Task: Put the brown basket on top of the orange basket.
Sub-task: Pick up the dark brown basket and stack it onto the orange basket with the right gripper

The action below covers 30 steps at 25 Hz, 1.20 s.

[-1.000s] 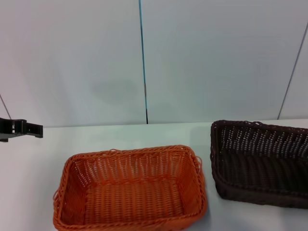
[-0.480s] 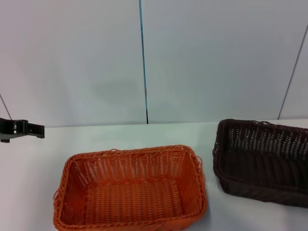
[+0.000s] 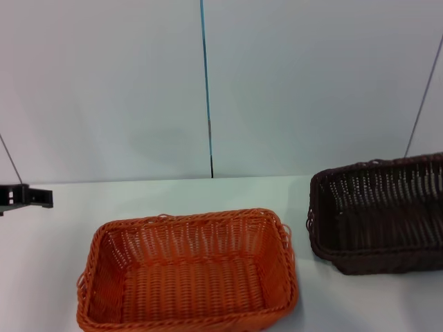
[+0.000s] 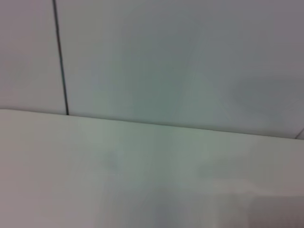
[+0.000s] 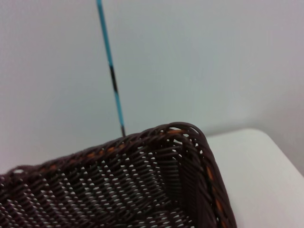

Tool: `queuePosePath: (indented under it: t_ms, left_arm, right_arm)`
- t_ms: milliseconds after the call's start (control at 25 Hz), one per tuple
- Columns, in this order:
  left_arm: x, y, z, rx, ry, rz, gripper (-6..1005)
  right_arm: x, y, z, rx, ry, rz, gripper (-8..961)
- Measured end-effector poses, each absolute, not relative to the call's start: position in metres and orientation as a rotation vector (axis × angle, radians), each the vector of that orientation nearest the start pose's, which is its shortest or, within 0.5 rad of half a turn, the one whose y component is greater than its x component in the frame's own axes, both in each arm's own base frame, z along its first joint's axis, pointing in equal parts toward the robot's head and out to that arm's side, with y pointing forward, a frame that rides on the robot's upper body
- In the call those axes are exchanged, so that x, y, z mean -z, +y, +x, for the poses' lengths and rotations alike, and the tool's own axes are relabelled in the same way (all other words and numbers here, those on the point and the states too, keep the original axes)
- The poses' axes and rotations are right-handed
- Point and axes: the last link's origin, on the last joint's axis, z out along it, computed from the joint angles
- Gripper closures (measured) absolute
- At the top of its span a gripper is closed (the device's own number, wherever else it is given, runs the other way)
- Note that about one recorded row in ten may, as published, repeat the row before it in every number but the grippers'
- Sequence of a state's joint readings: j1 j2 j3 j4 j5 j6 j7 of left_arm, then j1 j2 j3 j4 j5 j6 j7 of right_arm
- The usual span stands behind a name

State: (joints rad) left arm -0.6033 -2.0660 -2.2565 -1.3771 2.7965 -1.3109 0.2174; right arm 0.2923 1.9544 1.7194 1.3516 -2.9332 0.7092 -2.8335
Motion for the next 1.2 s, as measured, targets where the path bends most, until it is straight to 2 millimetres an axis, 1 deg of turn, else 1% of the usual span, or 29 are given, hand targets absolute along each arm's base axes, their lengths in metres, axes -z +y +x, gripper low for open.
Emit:
queuePosePath:
  t_ms: [160,400,600,800,880,1080,1200]
  left_arm:
    - [-0.124,0.401,-0.249,0.066,-1.432,-1.729,75]
    - [-0.122,0.397,-0.257,0.090,-1.443,-1.697,75]
    - [-0.123,0.396,-0.261,0.121,-1.420,-1.669,75]
    - [-0.122,0.397,-0.265,0.139,-1.396,-1.654,75]
    - [-0.122,0.396,-0.267,0.141,-1.391,-1.649,76]
    - [-0.120,0.394,-0.272,0.155,-1.386,-1.628,76]
    - [-0.118,0.391,-0.277,0.161,-1.390,-1.614,76]
  right_arm:
    - [-0.117,0.393,0.280,-1.904,2.087,1.715,772]
    - [-0.138,0.387,0.260,-1.940,2.100,1.675,772]
    - [-0.153,0.379,0.254,-1.949,2.064,1.686,771]
    - [-0.166,0.373,0.242,-1.953,2.049,1.670,771]
    - [-0.173,0.372,0.235,-1.956,2.045,1.666,771]
    - [-0.181,0.372,0.215,-1.912,2.038,1.644,771]
    - [-0.188,0.371,0.200,-1.881,2.026,1.641,771]
